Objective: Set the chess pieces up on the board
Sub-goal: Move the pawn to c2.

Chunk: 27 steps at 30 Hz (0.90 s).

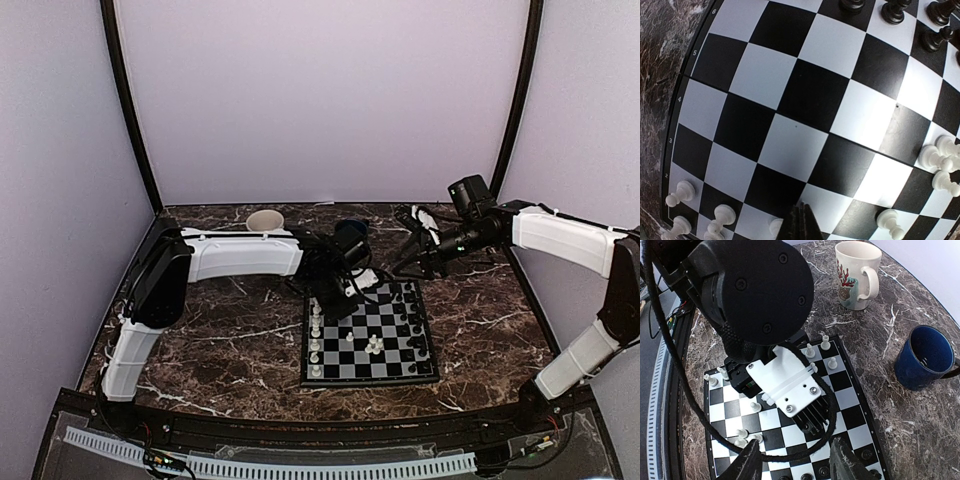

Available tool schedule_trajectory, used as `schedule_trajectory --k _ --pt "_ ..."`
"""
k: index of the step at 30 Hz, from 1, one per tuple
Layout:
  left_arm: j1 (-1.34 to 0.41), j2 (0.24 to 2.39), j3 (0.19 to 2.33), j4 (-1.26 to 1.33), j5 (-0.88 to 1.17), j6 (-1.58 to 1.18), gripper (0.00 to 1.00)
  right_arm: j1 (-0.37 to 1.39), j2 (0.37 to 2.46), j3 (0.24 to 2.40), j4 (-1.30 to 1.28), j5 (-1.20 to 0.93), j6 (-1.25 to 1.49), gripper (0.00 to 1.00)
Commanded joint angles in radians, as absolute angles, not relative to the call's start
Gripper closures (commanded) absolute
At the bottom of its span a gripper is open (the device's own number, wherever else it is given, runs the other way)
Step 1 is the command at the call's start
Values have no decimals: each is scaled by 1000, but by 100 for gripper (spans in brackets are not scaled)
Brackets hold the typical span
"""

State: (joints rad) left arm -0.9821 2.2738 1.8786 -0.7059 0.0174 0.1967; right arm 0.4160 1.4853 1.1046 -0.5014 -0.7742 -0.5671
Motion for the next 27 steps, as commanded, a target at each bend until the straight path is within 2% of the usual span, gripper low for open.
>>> schedule_trajectory --k 1,13,21,27 --pt "-986 2279 1898 -753 -31 209 100 410 1479 1103 -494 -784 -569 53" --pt "-979 2280 1900 -756 -68 204 100 411 1477 1102 -495 -787 -572 53" --pt "-989 2267 1956 -845 39 219 100 410 1474 1102 -496 -785 -575 53" --pt "-989 2267 1936 -901 -14 224 100 410 1474 1100 -497 -787 -576 53"
